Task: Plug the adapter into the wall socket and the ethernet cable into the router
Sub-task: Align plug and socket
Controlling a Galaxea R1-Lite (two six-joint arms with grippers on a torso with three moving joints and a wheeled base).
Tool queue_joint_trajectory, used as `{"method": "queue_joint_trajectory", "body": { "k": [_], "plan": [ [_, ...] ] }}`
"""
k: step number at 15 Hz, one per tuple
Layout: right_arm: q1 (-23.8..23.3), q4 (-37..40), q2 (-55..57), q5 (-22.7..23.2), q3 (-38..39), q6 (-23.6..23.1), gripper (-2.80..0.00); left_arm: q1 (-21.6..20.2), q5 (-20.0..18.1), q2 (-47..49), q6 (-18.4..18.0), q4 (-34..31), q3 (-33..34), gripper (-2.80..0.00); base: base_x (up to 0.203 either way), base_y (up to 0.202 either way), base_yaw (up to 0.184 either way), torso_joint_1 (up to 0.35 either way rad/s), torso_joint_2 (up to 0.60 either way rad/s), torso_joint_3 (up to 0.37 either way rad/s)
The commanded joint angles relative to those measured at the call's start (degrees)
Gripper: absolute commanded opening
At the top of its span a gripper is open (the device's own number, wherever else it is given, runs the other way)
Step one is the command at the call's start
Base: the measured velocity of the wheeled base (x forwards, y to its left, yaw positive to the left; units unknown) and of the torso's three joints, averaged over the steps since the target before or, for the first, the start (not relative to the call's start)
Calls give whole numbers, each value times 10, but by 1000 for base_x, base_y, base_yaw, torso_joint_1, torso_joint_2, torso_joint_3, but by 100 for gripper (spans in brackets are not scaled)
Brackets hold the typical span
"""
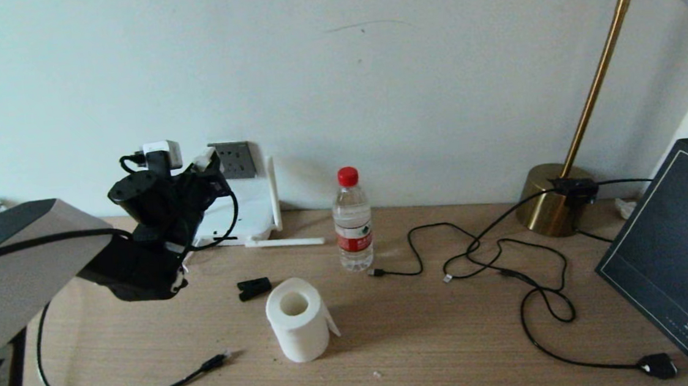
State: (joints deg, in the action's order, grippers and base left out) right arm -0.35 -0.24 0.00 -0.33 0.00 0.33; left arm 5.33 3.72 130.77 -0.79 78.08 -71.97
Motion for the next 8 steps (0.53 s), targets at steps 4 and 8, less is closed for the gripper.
{"method": "queue_joint_trajectory", "body": {
  "k": [4,8],
  "plan": [
    [0,0,0,0,0,0,-280,14,1,8,-4,22,8,-280,0,0,0,0,0,0],
    [0,0,0,0,0,0,-280,14,0,16,-4,31,6,-280,0,0,0,0,0,0]
  ]
}}
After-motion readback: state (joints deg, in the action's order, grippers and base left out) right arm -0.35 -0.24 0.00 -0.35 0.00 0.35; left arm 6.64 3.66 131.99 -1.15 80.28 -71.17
